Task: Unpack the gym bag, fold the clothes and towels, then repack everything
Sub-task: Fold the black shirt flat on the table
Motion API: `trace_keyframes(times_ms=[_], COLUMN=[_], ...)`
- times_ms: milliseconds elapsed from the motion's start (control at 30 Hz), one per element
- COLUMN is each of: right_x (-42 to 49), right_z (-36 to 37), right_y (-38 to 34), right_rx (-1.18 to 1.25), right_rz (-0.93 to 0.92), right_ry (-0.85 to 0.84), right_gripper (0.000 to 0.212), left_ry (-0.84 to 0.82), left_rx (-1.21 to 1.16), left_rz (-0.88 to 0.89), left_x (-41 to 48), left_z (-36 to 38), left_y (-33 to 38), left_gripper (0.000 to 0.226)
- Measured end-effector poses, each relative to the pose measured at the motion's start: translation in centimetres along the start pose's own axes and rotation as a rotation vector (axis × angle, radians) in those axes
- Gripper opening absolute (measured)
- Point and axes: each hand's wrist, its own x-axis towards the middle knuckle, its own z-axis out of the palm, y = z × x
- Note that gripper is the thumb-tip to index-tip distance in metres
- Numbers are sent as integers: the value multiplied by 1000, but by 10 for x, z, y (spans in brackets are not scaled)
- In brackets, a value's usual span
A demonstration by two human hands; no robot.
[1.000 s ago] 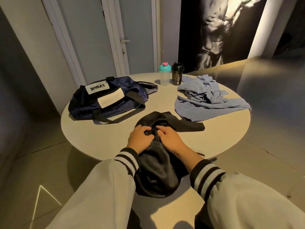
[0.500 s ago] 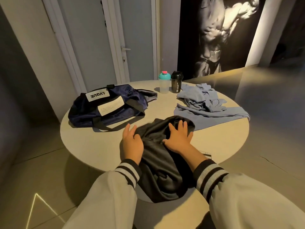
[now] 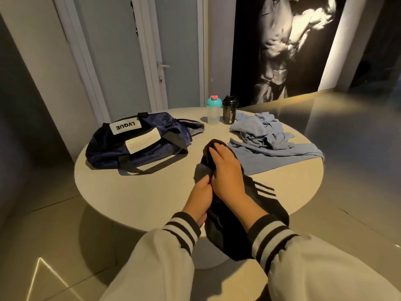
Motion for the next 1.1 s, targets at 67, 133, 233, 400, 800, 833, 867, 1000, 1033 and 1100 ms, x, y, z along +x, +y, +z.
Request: trace_keyframes(times_ms=[67,133,233,400,800,833,867,1000,1033,1100], right_x=[8,9,-2,-21,-20,-20,-21,-29,-32,-34], right_z=[-6,-2,12,32,10,10,10,4,3,1], right_y=[7,17,21,12,3,1,0,5,9,13], right_rx=[-67,-178,-158,-164,232,196,153,1,-28,-51], right_rz=[-40,78,266,280,-16,-2,50,283,302,324], right_ry=[-75,-251,-515,-587,100,52,-4,-208,-228,-288], right_gripper=[67,65,60,62,38,34,29,39,35,21], left_ry=[61,183,419,520,-109,-79,-50,166,237,347], left_rx=[24,157,258,654,776,769,735,475,458,424], left_rz=[72,150,161,53,208,204,197,162,168,144], left_x=[4,11,12,11,3,4,2,-3,-2,0], left_z=[1,-15,-43,-72,-47,-46,-45,-48,-52,-59], left_y=[0,-5,-4,-12,-15,-18,-20,-16,-15,-13], left_gripper=[45,63,66,62,22,24,26,41,40,32])
